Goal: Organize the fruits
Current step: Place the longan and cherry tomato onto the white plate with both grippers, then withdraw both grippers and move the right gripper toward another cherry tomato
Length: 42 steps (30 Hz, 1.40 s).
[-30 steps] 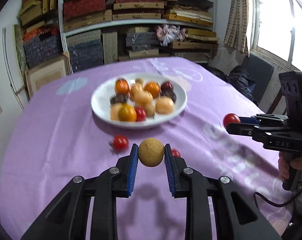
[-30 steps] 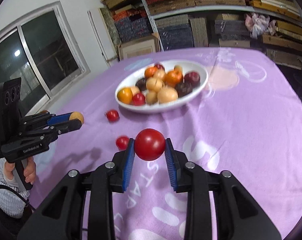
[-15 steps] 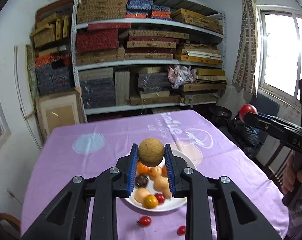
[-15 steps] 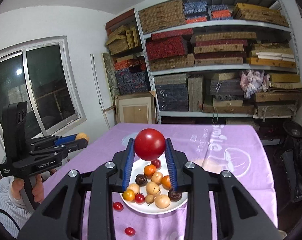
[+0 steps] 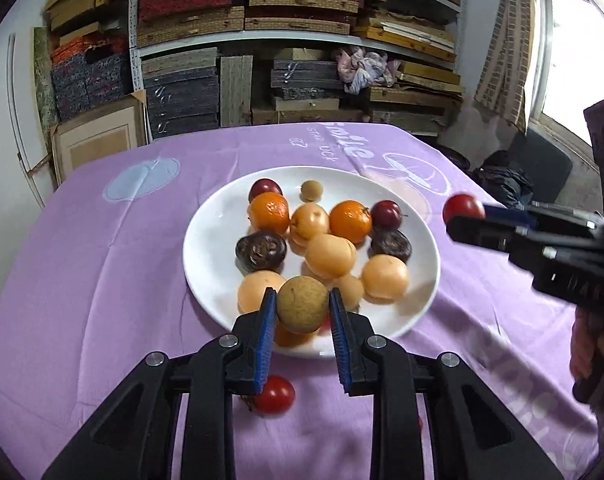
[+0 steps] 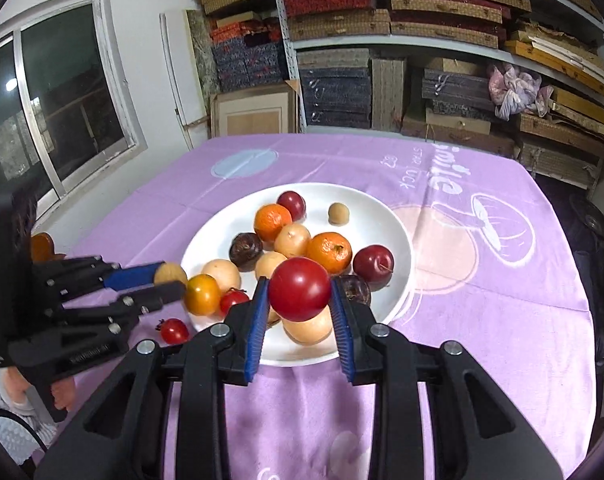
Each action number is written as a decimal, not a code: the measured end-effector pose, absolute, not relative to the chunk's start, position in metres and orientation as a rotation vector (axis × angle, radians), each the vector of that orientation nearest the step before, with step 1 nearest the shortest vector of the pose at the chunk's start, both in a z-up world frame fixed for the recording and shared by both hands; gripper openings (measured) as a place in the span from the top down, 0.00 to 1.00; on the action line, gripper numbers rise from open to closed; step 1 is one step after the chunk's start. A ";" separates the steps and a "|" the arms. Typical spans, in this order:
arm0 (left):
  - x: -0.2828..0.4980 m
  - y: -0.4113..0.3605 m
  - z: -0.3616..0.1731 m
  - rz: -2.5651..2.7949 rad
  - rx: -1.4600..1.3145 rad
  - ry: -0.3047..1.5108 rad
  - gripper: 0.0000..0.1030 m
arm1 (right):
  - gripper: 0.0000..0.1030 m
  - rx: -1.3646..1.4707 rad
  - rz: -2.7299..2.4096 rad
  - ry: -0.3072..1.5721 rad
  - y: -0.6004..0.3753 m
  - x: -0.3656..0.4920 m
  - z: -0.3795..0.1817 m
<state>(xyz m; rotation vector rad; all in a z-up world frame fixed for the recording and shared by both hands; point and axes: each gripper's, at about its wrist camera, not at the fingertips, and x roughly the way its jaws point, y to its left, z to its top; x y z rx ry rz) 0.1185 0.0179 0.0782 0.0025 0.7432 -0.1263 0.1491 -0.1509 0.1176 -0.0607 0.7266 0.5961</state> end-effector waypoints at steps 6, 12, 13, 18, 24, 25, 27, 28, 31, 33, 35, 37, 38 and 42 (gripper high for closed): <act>0.175 0.037 0.076 -0.085 -0.065 0.773 0.74 | 0.71 -0.098 0.593 0.742 -0.120 0.184 0.090; 0.203 0.058 0.052 -0.075 -0.147 0.824 0.74 | 0.71 -0.158 0.656 0.716 -0.090 0.191 0.084; 0.204 0.061 0.048 -0.066 -0.147 0.824 0.74 | 0.71 -0.169 0.666 0.711 -0.087 0.191 0.083; 0.201 0.068 0.040 -0.027 -0.142 0.792 0.55 | 0.71 -0.226 0.682 0.706 -0.066 0.190 0.071; 0.191 0.069 0.043 0.005 -0.115 0.733 0.46 | 0.70 -0.257 0.662 0.702 -0.060 0.193 0.071; 0.188 0.069 0.046 0.000 -0.116 0.717 0.39 | 0.69 -0.257 0.655 0.704 -0.060 0.195 0.071; 0.183 0.068 0.052 0.069 -0.081 0.675 0.23 | 0.64 -0.244 0.655 0.709 -0.064 0.195 0.072; 0.178 0.069 0.056 0.086 -0.070 0.646 0.16 | 0.58 -0.234 0.657 0.712 -0.066 0.196 0.073; 0.167 0.071 0.067 0.084 -0.074 0.608 0.13 | 0.52 -0.238 0.649 0.696 -0.069 0.190 0.077; 0.161 0.070 0.072 0.088 -0.063 0.597 0.13 | 0.51 -0.249 0.651 0.691 -0.070 0.184 0.079; 0.152 0.067 0.076 0.098 -0.038 0.586 0.13 | 0.51 -0.249 0.652 0.682 -0.072 0.176 0.083; 0.143 0.066 0.079 0.109 -0.013 0.579 0.12 | 0.48 -0.240 0.654 0.668 -0.078 0.167 0.088; 0.138 0.065 0.080 0.112 -0.006 0.578 0.12 | 0.46 -0.234 0.654 0.662 -0.081 0.161 0.090; 0.118 0.066 0.082 0.134 0.006 0.570 0.12 | 0.43 -0.223 0.663 0.650 -0.096 0.136 0.095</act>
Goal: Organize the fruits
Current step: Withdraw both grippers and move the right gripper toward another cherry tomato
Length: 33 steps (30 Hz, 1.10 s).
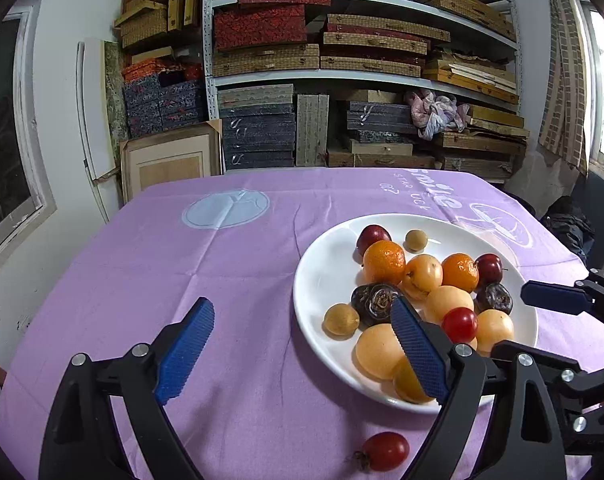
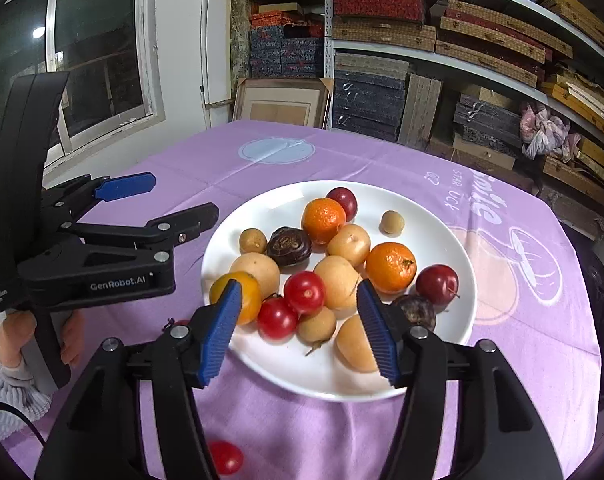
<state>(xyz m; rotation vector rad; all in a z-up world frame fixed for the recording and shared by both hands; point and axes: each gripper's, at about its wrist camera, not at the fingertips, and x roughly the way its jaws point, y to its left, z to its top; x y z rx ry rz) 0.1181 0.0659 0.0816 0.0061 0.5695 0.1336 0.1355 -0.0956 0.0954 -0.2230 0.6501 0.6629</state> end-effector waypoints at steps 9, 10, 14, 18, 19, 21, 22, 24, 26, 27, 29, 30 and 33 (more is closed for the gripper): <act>0.081 0.059 0.080 0.170 0.040 0.548 0.10 | 0.34 -0.149 0.719 0.694 -0.127 0.075 0.071; 0.078 0.058 0.079 0.176 0.047 0.545 0.08 | 0.33 -0.144 0.726 0.703 -0.127 0.071 0.065; 0.072 0.049 0.074 0.190 0.082 0.541 0.06 | 0.33 -0.181 0.746 0.775 -0.116 0.072 0.044; 0.076 0.045 0.067 0.181 0.090 0.554 0.06 | 0.33 -0.181 0.763 0.789 -0.111 0.073 0.043; 0.077 0.045 0.065 0.178 0.088 0.558 0.06 | 0.33 -0.188 0.765 0.800 -0.109 0.074 0.041; 0.078 0.045 0.060 0.174 0.089 0.571 0.06 | 0.35 -0.198 0.771 0.822 -0.105 0.075 0.038; 0.079 0.045 0.058 0.175 0.092 0.576 0.06 | 0.35 -0.203 0.775 0.829 -0.103 0.077 0.037; 0.080 0.045 0.055 0.175 0.094 0.585 0.06 | 0.35 -0.226 0.781 0.847 -0.099 0.077 0.035; 0.081 0.046 0.054 0.174 0.091 0.591 0.06 | 0.36 -0.244 0.786 0.859 -0.095 0.076 0.032; 0.081 0.047 0.052 0.174 0.092 0.595 0.06 | 0.36 -0.247 0.789 0.860 -0.094 0.075 0.032; 0.082 0.047 0.051 0.176 0.098 0.604 0.06 | 0.36 -0.248 0.793 0.862 -0.093 0.074 0.032; 0.082 0.048 0.049 0.179 0.101 0.609 0.06 | 0.36 -0.246 0.796 0.865 -0.093 0.075 0.031; 0.082 0.051 0.047 0.184 0.097 0.621 0.05 | 0.42 -0.249 0.814 0.877 -0.095 0.073 0.030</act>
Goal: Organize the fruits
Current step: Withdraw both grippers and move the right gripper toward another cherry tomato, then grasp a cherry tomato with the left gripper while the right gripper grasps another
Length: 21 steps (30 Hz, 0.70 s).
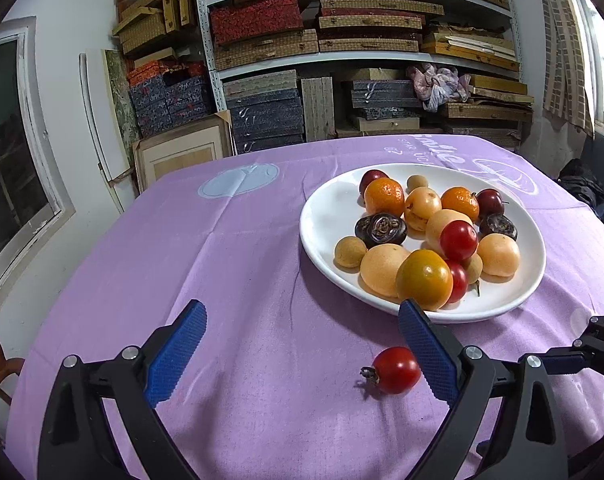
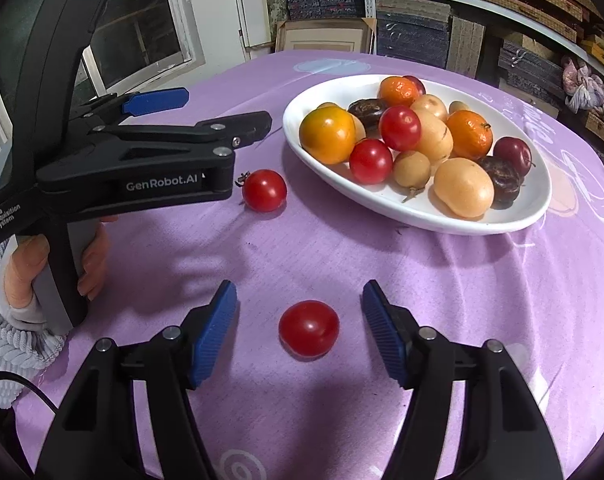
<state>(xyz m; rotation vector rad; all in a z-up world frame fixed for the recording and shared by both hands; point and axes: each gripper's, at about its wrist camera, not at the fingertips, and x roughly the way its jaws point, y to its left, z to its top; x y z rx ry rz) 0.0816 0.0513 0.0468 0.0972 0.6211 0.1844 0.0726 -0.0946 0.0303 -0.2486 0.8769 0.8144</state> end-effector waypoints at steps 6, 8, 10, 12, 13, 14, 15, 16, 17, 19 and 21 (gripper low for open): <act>0.084 0.058 0.042 0.172 0.071 0.656 0.05 | 0.50 -0.246 0.828 0.890 -0.095 0.072 0.030; 0.085 0.058 0.040 0.162 0.073 0.667 0.05 | 0.51 -0.252 0.825 0.889 -0.095 0.072 0.030; 0.084 0.058 0.039 0.152 0.074 0.675 0.05 | 0.51 -0.259 0.826 0.888 -0.096 0.071 0.029; 0.085 0.057 0.038 0.148 0.078 0.680 0.05 | 0.51 -0.266 0.827 0.886 -0.097 0.070 0.029; 0.085 0.057 0.038 0.147 0.078 0.682 0.05 | 0.51 -0.264 0.828 0.887 -0.098 0.070 0.029; 0.085 0.057 0.037 0.146 0.078 0.683 0.05 | 0.52 -0.259 0.830 0.887 -0.099 0.068 0.029; 0.085 0.057 0.037 0.143 0.077 0.685 0.05 | 0.53 -0.253 0.830 0.889 -0.100 0.069 0.029; 0.085 0.057 0.037 0.142 0.078 0.688 0.05 | 0.56 -0.248 0.828 0.890 -0.101 0.069 0.029; 0.085 0.057 0.037 0.139 0.078 0.691 0.05 | 0.63 -0.245 0.825 0.890 -0.103 0.070 0.029; 0.085 0.056 0.036 0.125 0.078 0.701 0.05 | 0.74 -0.231 0.818 0.894 -0.109 0.072 0.029; 0.084 0.055 0.034 0.102 0.078 0.712 0.05 | 0.74 -0.209 0.824 0.900 -0.116 0.072 0.029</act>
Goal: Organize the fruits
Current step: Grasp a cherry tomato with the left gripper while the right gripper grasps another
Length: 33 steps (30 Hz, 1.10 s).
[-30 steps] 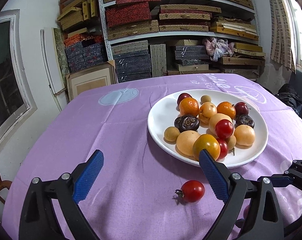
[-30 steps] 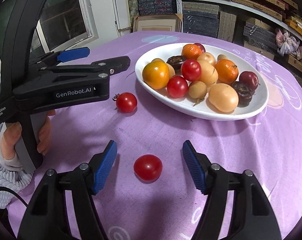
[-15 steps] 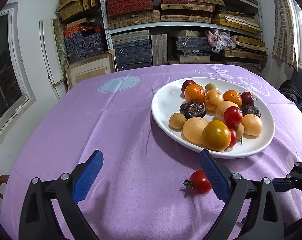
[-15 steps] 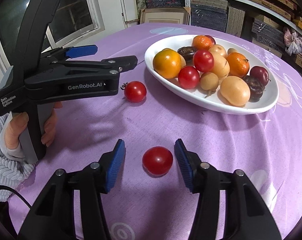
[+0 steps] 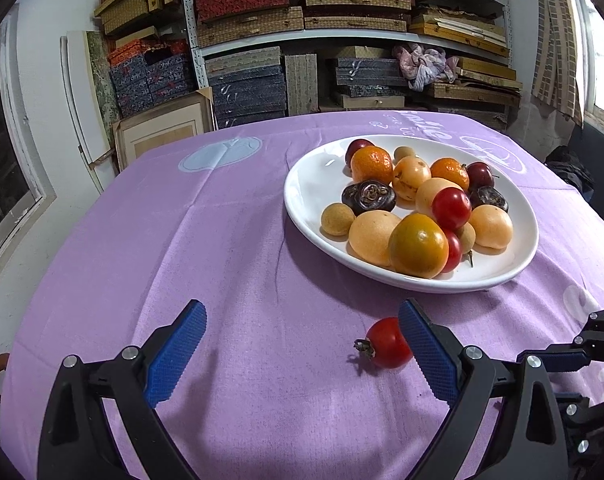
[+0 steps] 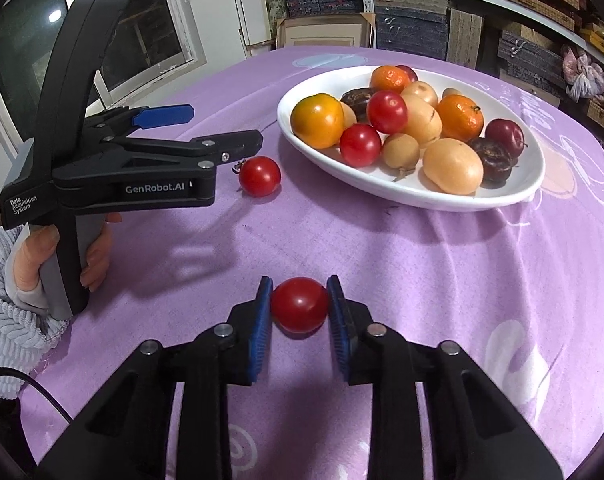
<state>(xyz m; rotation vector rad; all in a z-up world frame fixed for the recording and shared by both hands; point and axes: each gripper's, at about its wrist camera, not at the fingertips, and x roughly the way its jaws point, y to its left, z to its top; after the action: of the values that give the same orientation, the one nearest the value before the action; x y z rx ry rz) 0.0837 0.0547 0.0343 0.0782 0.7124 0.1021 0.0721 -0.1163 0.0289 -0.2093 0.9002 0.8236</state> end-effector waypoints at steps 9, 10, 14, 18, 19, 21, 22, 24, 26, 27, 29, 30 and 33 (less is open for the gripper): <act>0.077 0.033 0.031 -0.069 0.113 0.705 0.05 | 0.74 -0.175 0.825 0.880 -0.141 0.055 0.036; 0.078 0.032 0.030 -0.083 0.113 0.708 0.05 | 0.74 -0.170 0.825 0.884 -0.142 0.056 0.036; 0.087 0.034 0.025 -0.149 0.055 0.759 0.20 | 0.74 -0.162 0.823 0.908 -0.142 0.057 0.032; 0.096 0.042 0.016 -0.180 -0.010 0.818 0.50 | 0.74 -0.155 0.830 0.921 -0.142 0.057 0.029; 0.096 0.044 0.015 -0.183 -0.021 0.821 0.53 | 0.74 -0.150 0.832 0.923 -0.143 0.057 0.030; 0.096 0.043 0.015 -0.184 -0.019 0.818 0.53 | 0.74 -0.147 0.833 0.926 -0.143 0.057 0.030; 0.096 0.041 0.015 -0.186 -0.009 0.818 0.53 | 0.74 -0.145 0.834 0.927 -0.144 0.057 0.030; 0.095 0.035 0.014 -0.202 0.011 0.824 0.53 | 0.74 -0.145 0.835 0.928 -0.144 0.057 0.030; 0.092 0.028 0.013 -0.215 0.037 0.833 0.58 | 0.74 -0.146 0.835 0.929 -0.142 0.060 0.030; 0.092 0.025 0.012 -0.218 0.052 0.839 0.60 | 0.74 -0.145 0.834 0.929 -0.142 0.060 0.030; 0.090 0.019 0.009 -0.229 0.069 0.850 0.69 | 0.74 -0.143 0.832 0.929 -0.142 0.060 0.029; 0.090 0.018 0.009 -0.233 0.072 0.854 0.70 | 0.74 -0.142 0.832 0.929 -0.142 0.060 0.029; 0.090 0.020 0.007 -0.228 0.064 0.858 0.71 | 0.74 -0.142 0.831 0.928 -0.142 0.061 0.030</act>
<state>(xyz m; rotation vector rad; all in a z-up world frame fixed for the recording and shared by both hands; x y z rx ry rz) 0.0905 0.0202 0.0070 0.0637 0.8577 -0.2279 0.0607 -0.1425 0.0296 -0.1417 0.9278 0.8309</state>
